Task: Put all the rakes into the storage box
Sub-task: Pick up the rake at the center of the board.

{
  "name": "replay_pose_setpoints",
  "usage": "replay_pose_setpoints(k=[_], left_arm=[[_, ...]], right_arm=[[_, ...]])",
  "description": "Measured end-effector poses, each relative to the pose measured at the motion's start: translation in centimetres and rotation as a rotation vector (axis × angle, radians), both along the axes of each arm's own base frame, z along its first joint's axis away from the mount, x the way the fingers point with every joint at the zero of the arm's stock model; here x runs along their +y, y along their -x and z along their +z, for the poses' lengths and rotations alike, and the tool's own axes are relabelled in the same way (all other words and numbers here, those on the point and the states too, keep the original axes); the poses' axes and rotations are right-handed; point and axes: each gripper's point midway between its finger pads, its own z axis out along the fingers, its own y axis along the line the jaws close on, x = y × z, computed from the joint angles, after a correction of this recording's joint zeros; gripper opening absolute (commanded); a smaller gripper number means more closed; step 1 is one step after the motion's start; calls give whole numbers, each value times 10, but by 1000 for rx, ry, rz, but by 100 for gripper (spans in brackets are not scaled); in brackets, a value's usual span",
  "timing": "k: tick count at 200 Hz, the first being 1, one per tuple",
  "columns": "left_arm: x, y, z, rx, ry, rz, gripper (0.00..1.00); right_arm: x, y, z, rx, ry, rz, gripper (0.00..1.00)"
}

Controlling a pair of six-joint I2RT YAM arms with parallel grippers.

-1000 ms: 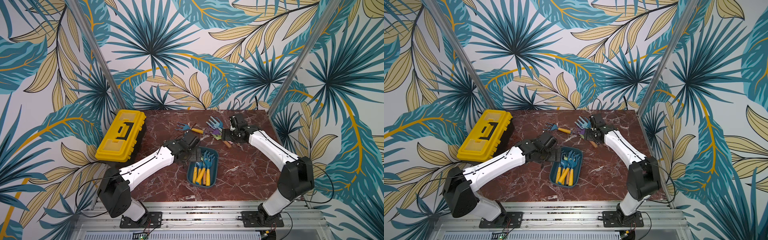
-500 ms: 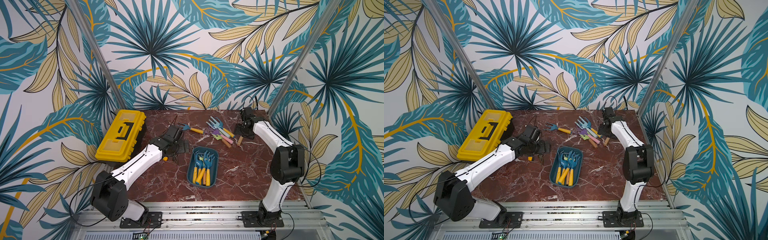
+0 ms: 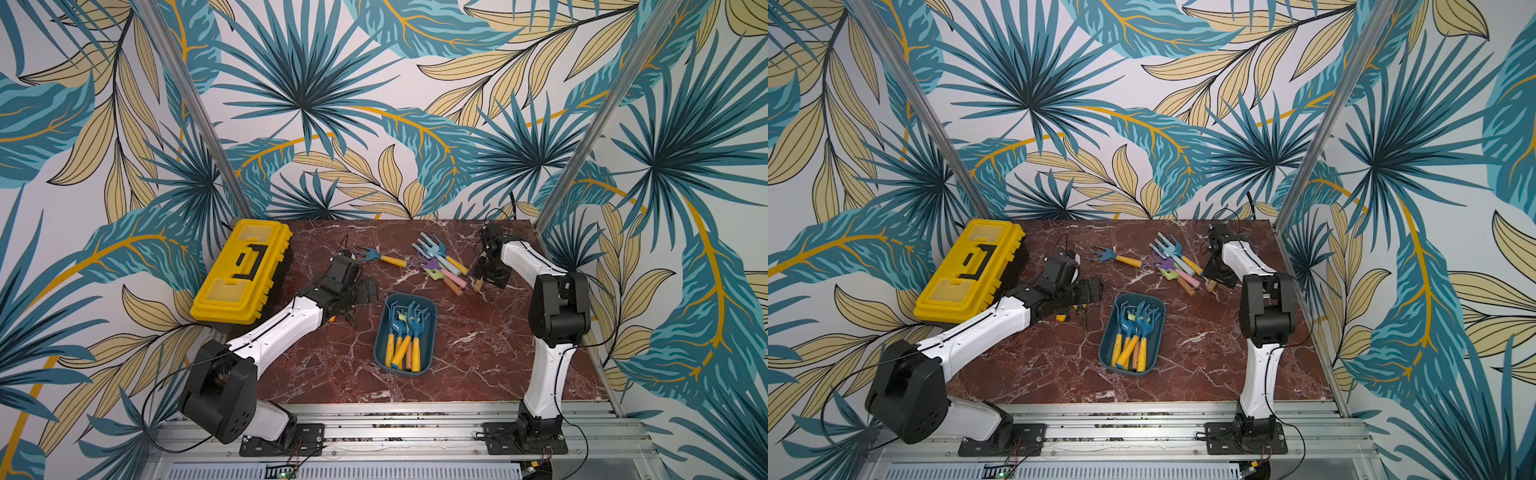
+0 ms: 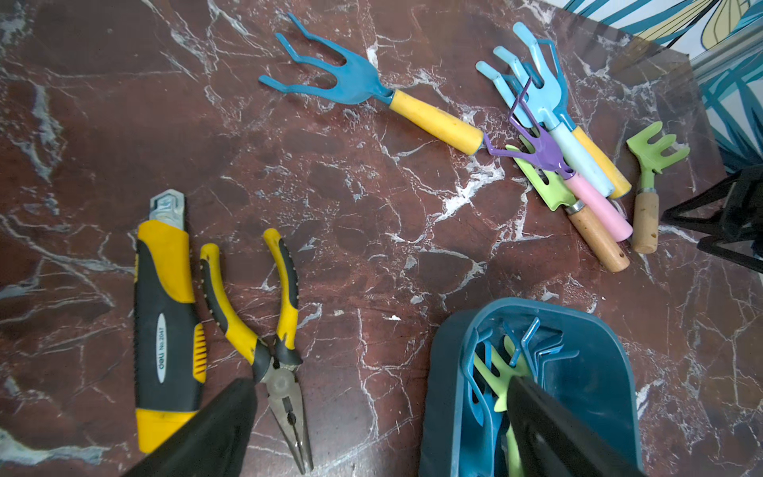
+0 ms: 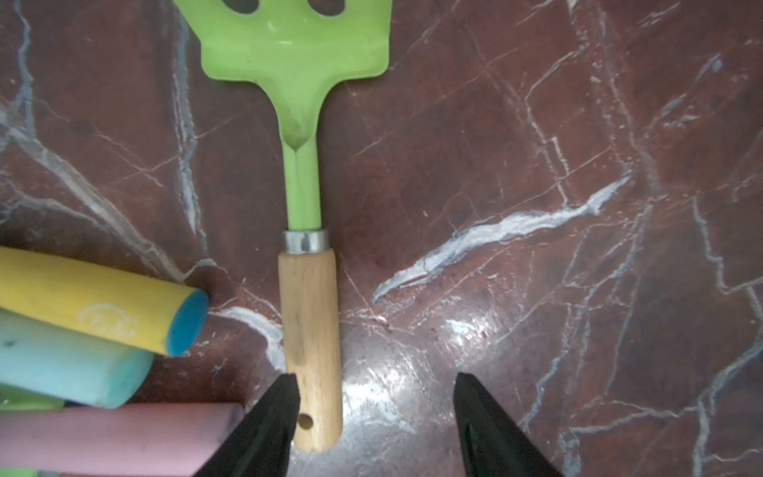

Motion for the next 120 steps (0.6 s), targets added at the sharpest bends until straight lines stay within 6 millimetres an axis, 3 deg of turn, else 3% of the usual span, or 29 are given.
replay_pose_setpoints(k=[26,54,78,120], left_arm=[[3,6,-4,-22,8,-2,100],[3,5,9,-68,32,-3,100],[2,3,19,-101,48,-2,100],[1,2,19,-110,53,-2,100]], right_arm=[[-3,-11,0,-13,-6,-24,62],[-4,-25,-4,-23,-14,-32,62],[-3,-31,-12,-8,-20,-34,57],[-2,-36,-29,25,-30,-32,46]])
